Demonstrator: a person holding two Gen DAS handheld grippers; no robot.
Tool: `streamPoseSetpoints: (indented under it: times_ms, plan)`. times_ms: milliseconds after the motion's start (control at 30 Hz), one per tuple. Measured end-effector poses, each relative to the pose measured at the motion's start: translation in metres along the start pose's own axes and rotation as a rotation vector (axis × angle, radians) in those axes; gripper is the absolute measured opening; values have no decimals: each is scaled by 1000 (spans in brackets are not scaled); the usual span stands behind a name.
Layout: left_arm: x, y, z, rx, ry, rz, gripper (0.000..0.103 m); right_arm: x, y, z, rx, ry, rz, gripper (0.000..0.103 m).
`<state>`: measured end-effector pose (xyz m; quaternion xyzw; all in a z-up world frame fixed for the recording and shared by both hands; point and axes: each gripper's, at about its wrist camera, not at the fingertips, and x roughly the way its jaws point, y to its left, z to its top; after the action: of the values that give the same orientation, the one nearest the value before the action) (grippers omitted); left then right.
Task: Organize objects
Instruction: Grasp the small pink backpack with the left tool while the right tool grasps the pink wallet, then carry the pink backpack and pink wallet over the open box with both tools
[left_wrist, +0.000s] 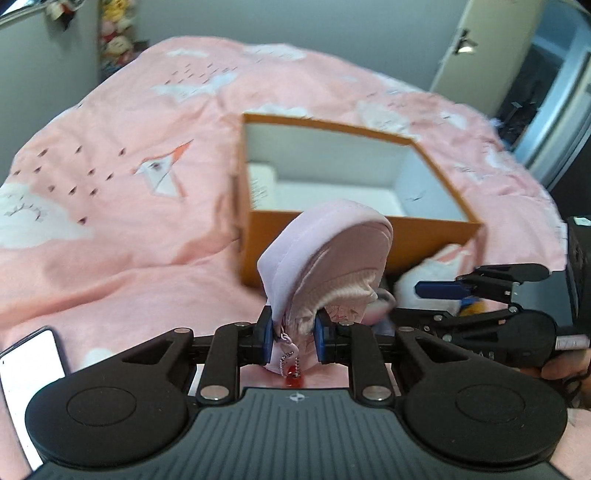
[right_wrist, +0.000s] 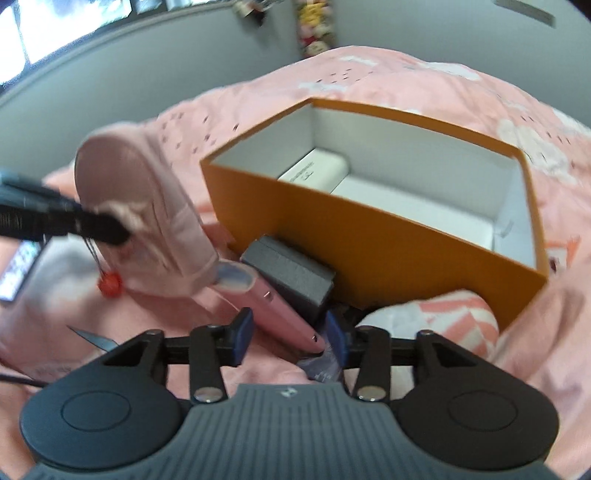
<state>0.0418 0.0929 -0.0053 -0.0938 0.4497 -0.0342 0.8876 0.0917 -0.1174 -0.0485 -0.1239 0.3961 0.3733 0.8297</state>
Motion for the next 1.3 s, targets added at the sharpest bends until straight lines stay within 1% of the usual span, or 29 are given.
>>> streamPoseSetpoints:
  times_ms: [67,167,233,267,433,633,667,733,767,800,867,933,1033,1133,1233,1300]
  plan:
    - [7,2,0,-12,7,22,24,13,2,2,-39,35,0,51]
    - [14,7,-3,-30,-9,49,26,34,0,1,-55,94,14,50]
    - [18,11,-3,-46,-21,52,27,40,0,-1,-49,95,29,45]
    - [21,13,-4,-56,-23,55,28,42,1,-2,-54,96,39,40]
    - [30,22,-2,-123,-68,65,32,50,3,3,-99,82,40,41]
    - [35,32,1,-205,-94,60,36,56,1,7,-98,90,69,41]
    - [36,34,1,-215,-95,56,35,57,1,7,-98,90,72,33]
    - [36,35,1,-226,-99,49,31,57,3,6,-105,85,69,31]
    - [34,35,1,-223,-104,48,26,55,4,6,-112,82,69,28]
    - [31,35,1,-220,-110,46,24,52,5,6,-114,79,77,24]
    - [26,33,2,-211,-121,39,22,42,6,6,-108,66,98,21]
    - [19,31,3,-201,-132,26,20,33,6,8,-107,58,94,20]
    - [9,26,7,-172,-143,22,19,13,-1,14,-63,43,108,17]
    - [-2,24,13,-153,-140,-12,18,-6,-16,20,21,43,138,17]
    - [-12,20,24,-130,-132,-34,18,-24,-38,26,140,40,208,16]
    - [-15,17,34,-113,-121,-50,18,-28,-44,36,216,46,242,16]
